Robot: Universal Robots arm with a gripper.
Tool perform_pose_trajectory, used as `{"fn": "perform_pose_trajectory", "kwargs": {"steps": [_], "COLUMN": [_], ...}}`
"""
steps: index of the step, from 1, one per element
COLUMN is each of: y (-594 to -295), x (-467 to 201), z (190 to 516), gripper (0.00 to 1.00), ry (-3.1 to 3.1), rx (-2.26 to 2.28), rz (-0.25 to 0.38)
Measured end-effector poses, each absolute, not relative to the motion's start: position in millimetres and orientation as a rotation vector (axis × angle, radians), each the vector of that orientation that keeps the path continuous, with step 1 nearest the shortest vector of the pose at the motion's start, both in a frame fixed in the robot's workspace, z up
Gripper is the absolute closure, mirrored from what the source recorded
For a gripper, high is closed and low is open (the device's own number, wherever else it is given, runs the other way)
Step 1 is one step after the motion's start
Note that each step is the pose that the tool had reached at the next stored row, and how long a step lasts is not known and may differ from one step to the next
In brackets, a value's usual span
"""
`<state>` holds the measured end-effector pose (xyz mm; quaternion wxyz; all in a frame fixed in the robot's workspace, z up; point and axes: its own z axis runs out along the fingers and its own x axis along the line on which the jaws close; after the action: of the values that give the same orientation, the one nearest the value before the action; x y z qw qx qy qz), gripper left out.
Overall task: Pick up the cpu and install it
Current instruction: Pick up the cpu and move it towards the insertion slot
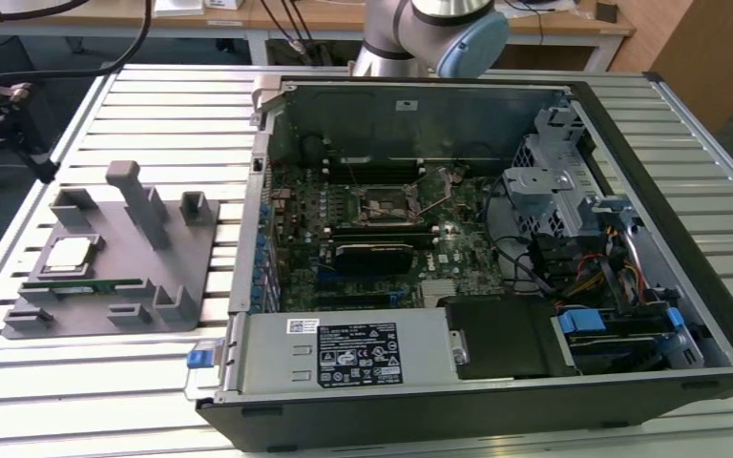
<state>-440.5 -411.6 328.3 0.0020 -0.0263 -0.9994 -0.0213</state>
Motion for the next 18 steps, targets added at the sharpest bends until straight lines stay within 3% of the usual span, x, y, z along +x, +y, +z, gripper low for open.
{"fn": "perform_pose_trajectory", "kwargs": {"steps": [18], "y": [-411.6], "x": [-440.5], "z": [318.9], "gripper": [0.3], "ry": [-3.136], "rx": [-0.083], "rz": [-0.067]}}
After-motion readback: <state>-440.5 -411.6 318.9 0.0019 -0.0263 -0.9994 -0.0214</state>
